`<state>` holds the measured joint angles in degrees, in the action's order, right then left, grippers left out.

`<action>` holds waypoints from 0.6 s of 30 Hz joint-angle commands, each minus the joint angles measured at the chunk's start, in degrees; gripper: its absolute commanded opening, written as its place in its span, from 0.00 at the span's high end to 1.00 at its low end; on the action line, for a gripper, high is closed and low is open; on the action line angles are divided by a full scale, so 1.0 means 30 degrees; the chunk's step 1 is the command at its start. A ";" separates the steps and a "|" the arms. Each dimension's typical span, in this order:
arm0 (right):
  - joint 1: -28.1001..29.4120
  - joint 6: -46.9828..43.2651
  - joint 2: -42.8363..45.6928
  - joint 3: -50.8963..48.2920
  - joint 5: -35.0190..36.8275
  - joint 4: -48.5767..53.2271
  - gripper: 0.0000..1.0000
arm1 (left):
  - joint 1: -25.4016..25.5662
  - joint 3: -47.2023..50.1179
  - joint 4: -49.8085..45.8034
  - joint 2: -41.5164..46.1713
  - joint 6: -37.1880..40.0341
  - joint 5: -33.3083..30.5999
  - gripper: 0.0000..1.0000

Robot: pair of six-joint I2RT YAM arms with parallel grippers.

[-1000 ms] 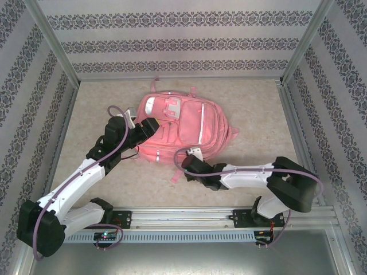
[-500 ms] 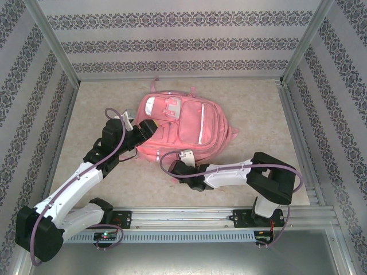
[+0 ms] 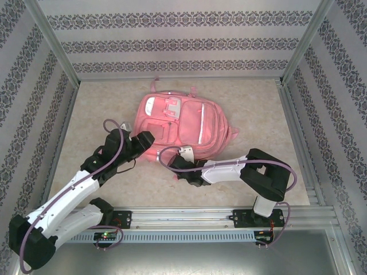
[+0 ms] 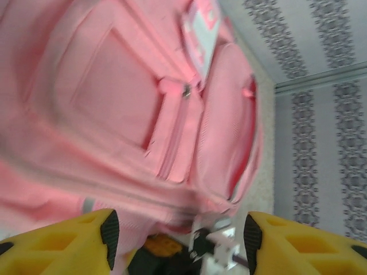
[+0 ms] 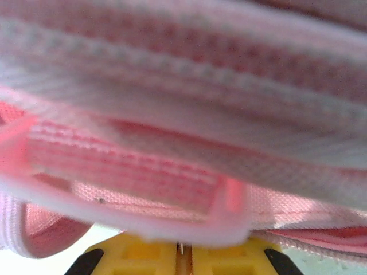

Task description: Pack the student bag

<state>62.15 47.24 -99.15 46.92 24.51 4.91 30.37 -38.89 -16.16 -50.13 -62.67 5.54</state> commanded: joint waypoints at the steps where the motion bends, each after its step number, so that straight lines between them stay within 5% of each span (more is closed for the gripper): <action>1: -0.0500 -0.0675 0.0666 -0.1284 -0.1162 -0.1135 1.00 | 0.1254 -0.0474 -0.4614 0.0380 -0.1791 -0.2853 0.37; 8: -0.0855 -0.1663 0.1612 -0.2422 -0.3502 -0.3013 1.00 | 0.2033 0.2241 -0.3221 0.0123 -0.4052 -0.2300 0.33; 18: -0.1029 -0.1631 0.1821 -0.2805 -0.4151 -0.3764 1.00 | 0.2035 0.2890 0.1881 -0.2800 -0.3100 -0.1894 0.37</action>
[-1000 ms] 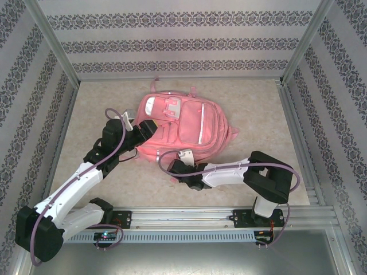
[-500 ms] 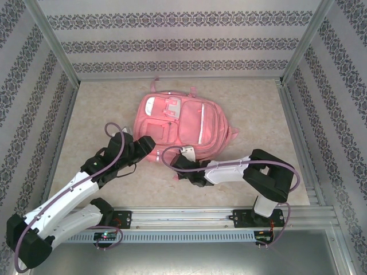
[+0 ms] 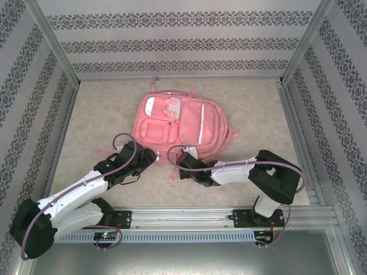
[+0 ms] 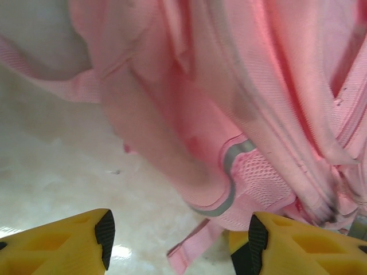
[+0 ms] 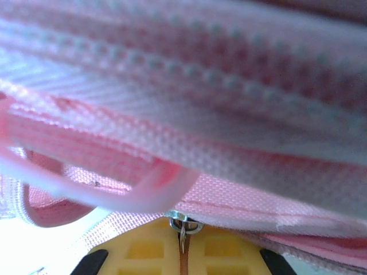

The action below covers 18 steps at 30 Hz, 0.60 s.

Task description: Pack the student bag

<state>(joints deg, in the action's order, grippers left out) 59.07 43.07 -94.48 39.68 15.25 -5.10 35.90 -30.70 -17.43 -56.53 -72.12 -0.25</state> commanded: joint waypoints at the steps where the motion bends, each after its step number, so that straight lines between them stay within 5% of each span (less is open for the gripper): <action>1: -0.0002 -0.0236 0.0259 -0.0395 -0.1108 -0.0448 1.00 | 0.0192 0.0261 0.2833 -0.0979 0.0163 0.0105 0.38; 8: -0.0207 -0.0176 0.0574 -0.0625 -0.1215 -0.0460 1.00 | -0.0244 0.0508 0.4527 -0.3273 0.0708 -0.0420 0.54; 15: -0.0638 -0.0470 0.1024 -0.1146 -0.1448 0.0060 1.00 | -0.2152 0.0145 0.3540 -0.3419 0.1969 -0.1460 0.99; 18: -0.0705 -0.0611 0.1746 -0.1849 -0.1303 0.0137 1.00 | -0.3086 0.0400 0.2972 -0.2869 0.1776 -0.2088 1.00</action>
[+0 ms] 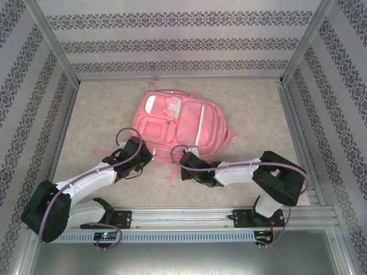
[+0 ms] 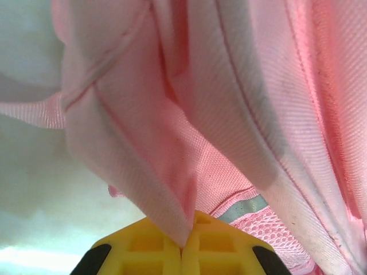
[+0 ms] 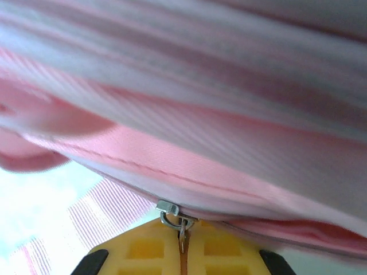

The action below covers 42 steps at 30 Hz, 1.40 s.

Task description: Pack the student bag

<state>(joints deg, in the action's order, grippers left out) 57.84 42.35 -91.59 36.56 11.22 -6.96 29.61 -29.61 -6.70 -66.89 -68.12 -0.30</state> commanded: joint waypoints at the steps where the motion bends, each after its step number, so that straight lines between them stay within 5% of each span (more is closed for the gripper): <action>1: -0.0323 -0.0450 0.0986 -0.0992 0.0115 0.0846 1.00 | -0.1244 0.0039 -0.0727 0.0670 0.0465 -0.2156 1.00; 11: -0.1680 -0.1282 0.4539 -0.3357 0.0708 0.2311 1.00 | -0.3649 -0.0967 -0.2625 0.0458 0.1327 -0.2616 1.00; 19: -0.2432 -0.3131 0.6290 -0.3906 0.1015 0.2394 1.00 | -0.5331 -0.5340 -0.3684 -0.3674 0.3586 -0.1552 0.97; 22: -0.2301 -0.3341 0.5425 -0.2864 0.0003 0.1442 1.00 | -0.6403 -0.7336 -0.4544 -0.5420 0.4591 -0.0604 0.87; 25: -0.1576 -0.3426 0.3084 -0.0845 -0.1085 0.0351 1.00 | -0.6973 -0.8581 -0.5582 -0.5756 0.4925 -0.0183 0.63; 30: -0.0201 -0.2993 -0.0804 0.2919 -0.2260 -0.0795 1.00 | -0.6932 -0.7534 -0.6988 -0.3181 0.3100 0.0634 0.47; 36: 0.0084 -0.2268 -0.3497 0.5232 -0.3672 -0.1784 1.00 | -0.4499 -0.4757 -0.6869 0.1004 0.0876 0.1155 0.45; 42: 0.0084 -0.1660 -0.4155 0.5699 -0.4328 -0.2561 1.00 | -0.2293 -0.2810 -0.4798 0.1399 -0.0462 0.1129 0.48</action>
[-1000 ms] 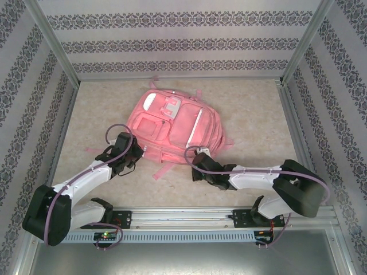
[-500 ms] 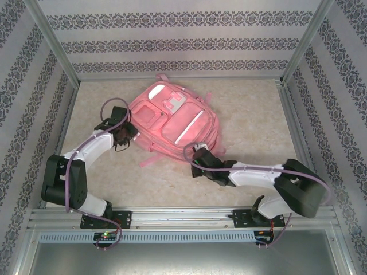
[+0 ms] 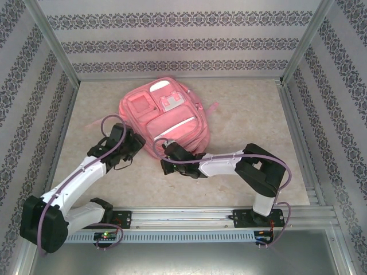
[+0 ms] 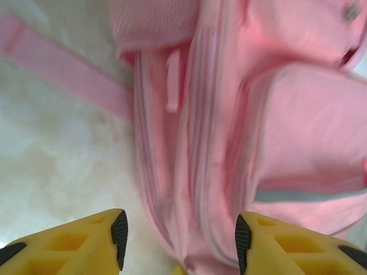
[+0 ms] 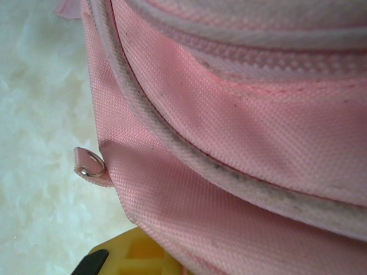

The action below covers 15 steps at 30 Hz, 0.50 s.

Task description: Pack the student bag

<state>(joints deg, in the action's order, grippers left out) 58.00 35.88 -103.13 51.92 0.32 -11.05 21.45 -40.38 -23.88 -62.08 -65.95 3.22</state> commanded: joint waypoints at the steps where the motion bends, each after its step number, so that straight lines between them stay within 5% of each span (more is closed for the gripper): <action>1: 0.0033 0.0634 -0.0337 0.0540 -0.0772 -0.1257 1.00 | 0.0558 0.1102 0.1473 -0.0446 -0.1345 -0.0016 0.48; 10: -0.0020 0.1026 -0.0218 -0.0043 -0.0926 -0.1593 1.00 | 0.1472 0.1980 0.6744 -0.3400 -0.2032 0.1284 0.54; 15: -0.0252 0.1549 -0.0332 -0.0369 -0.1295 -0.2036 1.00 | 0.1917 0.2257 0.8274 -0.4433 -0.2174 0.1470 0.65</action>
<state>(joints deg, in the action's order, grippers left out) 57.60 39.09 -103.46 51.46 -1.76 -13.43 25.82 -34.09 -6.24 -74.04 -71.48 6.26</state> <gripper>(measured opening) 0.086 0.376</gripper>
